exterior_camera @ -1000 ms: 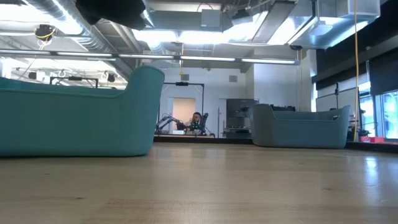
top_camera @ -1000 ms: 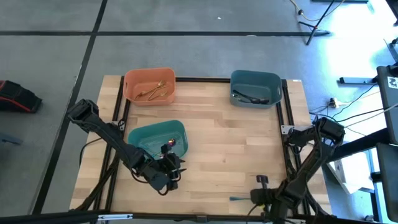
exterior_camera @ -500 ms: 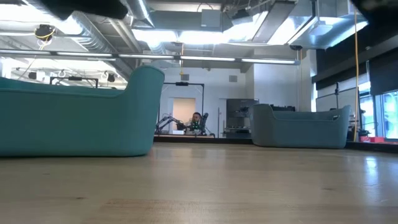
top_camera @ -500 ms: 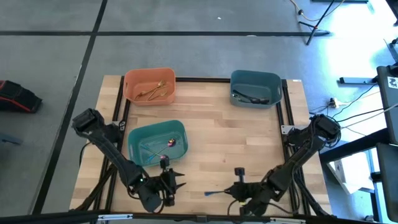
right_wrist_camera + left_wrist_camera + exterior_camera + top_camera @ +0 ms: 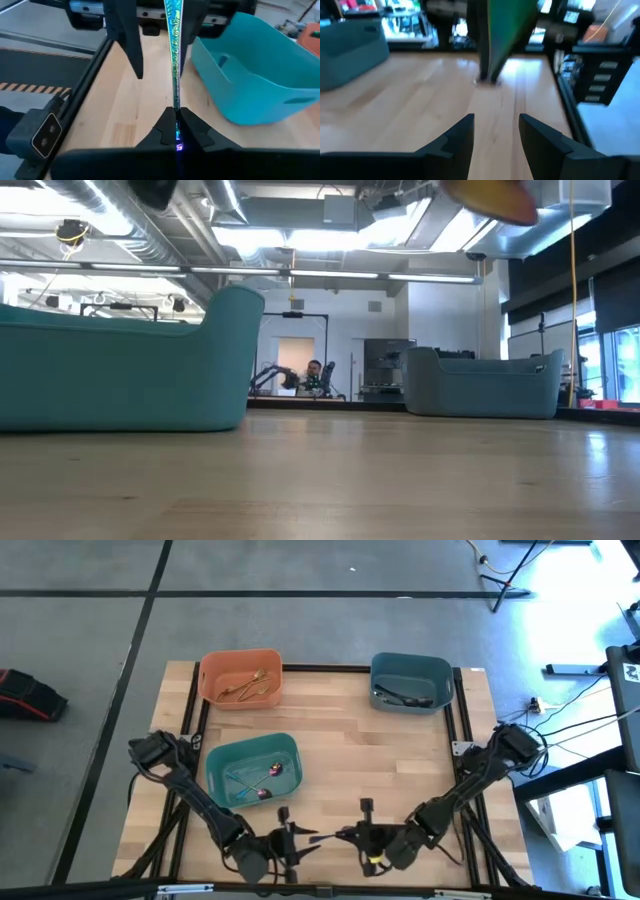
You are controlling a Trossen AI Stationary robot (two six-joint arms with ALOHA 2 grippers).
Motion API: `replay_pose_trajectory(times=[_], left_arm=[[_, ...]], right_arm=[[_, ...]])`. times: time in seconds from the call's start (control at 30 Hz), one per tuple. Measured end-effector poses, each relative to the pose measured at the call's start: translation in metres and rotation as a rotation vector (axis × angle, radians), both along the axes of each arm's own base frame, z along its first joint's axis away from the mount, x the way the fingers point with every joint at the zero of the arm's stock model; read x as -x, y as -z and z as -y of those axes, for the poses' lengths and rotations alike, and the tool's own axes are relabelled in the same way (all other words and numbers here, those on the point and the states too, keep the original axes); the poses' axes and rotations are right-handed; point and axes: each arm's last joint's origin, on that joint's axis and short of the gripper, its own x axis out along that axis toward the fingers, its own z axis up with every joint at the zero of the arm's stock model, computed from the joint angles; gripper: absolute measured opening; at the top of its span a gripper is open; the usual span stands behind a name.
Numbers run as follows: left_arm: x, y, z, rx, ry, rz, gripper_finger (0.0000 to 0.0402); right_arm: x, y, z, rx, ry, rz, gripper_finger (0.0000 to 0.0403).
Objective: Sort silverware by color (type)
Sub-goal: Put the blue spoon into the bottom blue bin
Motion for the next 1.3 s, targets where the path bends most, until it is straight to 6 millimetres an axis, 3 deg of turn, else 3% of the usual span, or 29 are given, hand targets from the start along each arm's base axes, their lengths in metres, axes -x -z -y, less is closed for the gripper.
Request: replay_pose_trajectory(times=[0.27,0.57,0.7,0.93,1.13,1.3], left_arm=[[-0.014,-0.010,-0.006,-0.017,0.058,0.068,0.0151],[-0.018,-0.013,-0.011,-0.033,0.034,0.086,0.0148],[-0.022,-0.013,-0.015,-0.028,0.034,0.086,0.0116],[-0.021,-0.013,-0.015,-0.053,0.038,0.084,0.0013],[-0.021,-0.013,-0.015,-0.052,0.039,0.084,0.0014],[-0.019,-0.018,-0.015,-0.057,0.039,0.081,0.0012]], right_arm=[[-0.015,0.010,0.007,0.026,-0.009,0.009,0.0000],[-0.017,0.008,0.007,0.044,-0.021,0.032,0.0000],[-0.018,0.008,0.008,0.045,-0.018,0.032,0.0000],[-0.018,0.007,0.007,0.031,-0.024,0.040,0.0005],[-0.018,0.007,0.006,0.009,-0.037,0.042,0.0020],[-0.015,-0.002,0.006,0.014,-0.022,0.072,0.0077]])
